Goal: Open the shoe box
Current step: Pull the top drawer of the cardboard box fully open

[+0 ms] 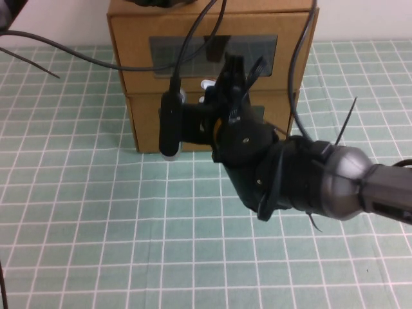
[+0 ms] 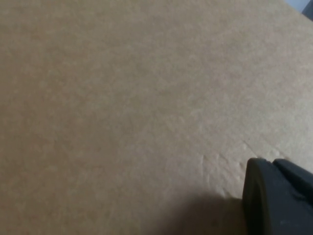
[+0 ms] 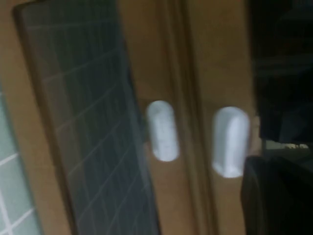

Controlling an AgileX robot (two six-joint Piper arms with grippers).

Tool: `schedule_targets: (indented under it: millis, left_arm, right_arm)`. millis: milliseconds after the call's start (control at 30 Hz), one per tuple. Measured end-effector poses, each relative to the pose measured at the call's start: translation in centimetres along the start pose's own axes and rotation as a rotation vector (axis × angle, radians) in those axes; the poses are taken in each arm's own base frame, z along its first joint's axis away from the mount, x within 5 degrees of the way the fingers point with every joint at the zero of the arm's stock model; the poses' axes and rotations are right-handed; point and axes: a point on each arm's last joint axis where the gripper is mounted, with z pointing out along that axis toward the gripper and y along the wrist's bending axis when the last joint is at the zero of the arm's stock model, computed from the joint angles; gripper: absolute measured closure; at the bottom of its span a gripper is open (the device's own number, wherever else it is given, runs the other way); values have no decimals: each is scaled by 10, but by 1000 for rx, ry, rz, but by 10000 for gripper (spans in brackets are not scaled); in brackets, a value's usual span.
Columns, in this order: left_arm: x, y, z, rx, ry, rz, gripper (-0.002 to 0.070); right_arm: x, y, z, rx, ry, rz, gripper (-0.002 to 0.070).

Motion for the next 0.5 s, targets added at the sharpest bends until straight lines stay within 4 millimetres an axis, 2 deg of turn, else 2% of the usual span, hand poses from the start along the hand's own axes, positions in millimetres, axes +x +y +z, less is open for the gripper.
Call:
schedule_targets:
  millis: [133,300,500]
  left_arm:
    - [0,-1,-1,8,8,1,680]
    - [0,-2,-1,15,14,0,680]
    - [0,-2,-1,17,16,-3,680]
  right_arm:
    - [1,10,6,-9,21,-3,636]
    - [2,14,9,-16,27,-7,493]
    - [-3,11,22,2,24,9,444]
